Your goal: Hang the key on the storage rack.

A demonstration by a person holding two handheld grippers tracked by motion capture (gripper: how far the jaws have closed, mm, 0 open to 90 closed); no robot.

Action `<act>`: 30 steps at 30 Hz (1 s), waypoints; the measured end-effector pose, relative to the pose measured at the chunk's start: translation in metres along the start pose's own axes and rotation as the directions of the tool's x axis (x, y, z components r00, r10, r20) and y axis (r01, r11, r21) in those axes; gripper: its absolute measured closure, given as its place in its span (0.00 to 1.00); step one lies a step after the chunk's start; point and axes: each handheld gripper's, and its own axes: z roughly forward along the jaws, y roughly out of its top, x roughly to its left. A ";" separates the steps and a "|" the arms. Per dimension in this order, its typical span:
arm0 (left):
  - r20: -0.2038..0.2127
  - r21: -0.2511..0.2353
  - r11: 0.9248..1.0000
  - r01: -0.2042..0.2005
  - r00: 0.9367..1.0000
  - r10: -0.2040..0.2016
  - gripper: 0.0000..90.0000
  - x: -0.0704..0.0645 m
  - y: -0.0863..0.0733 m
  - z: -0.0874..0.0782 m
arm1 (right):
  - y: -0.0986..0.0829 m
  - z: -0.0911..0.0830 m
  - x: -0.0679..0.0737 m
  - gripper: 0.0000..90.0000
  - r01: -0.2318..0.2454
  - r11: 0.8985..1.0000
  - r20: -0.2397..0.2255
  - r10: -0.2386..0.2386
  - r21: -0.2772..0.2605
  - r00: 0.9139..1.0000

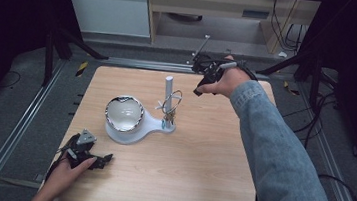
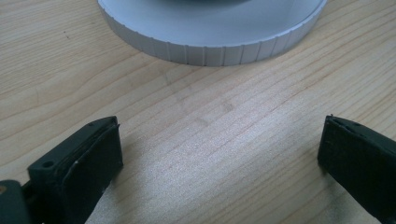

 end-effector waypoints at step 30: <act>-0.005 0.002 1.000 0.002 1.000 -0.002 0.00 -0.001 0.000 0.000 | -0.138 0.082 -0.004 0.12 -0.250 0.949 0.063 0.266 -0.191 0.962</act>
